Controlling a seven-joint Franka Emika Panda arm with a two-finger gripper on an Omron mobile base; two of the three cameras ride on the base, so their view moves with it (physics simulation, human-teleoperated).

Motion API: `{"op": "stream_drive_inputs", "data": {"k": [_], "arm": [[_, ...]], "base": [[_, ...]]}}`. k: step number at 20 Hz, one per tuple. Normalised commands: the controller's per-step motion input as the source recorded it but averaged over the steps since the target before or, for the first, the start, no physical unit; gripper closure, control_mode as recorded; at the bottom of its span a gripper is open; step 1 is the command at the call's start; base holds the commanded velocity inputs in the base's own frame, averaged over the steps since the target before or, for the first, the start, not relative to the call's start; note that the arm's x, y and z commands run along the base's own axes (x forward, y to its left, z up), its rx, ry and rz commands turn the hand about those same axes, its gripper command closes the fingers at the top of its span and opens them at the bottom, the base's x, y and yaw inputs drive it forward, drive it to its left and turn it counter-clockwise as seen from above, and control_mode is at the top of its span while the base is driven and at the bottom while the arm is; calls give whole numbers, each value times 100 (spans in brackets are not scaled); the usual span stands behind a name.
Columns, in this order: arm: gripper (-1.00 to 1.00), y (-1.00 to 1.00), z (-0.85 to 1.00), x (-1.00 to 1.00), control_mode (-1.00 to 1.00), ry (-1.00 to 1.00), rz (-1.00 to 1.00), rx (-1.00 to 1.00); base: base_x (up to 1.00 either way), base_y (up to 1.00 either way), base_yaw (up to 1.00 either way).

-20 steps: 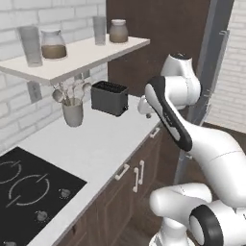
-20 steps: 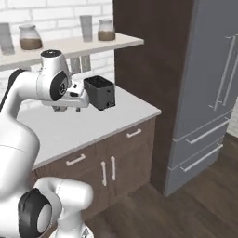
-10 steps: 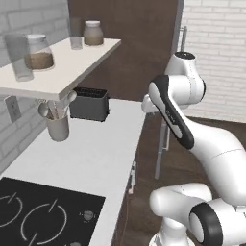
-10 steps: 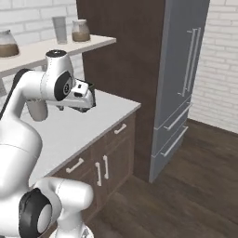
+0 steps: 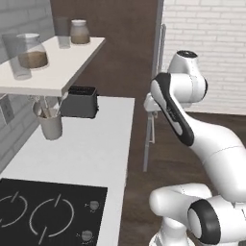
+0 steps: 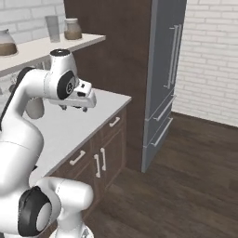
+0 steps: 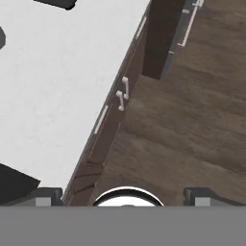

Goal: Take a straw from the drawer in front and place it inside the glass cup on the dining counter.

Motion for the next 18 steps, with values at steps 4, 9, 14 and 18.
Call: {"op": "stream_drive_inputs", "data": {"k": [4,9,14,18], "arm": [[-100,0,0,0,100,0,0,0],[-100,0,0,0,-100,0,0,8],[-100,-43,-15,0,-100,0,0,41],[-100,-85,-40,0,-100,-1,0,55]], "base": [[-48,44,-13],[-17,13,0],[0,0,0],[0,0,0]]}}
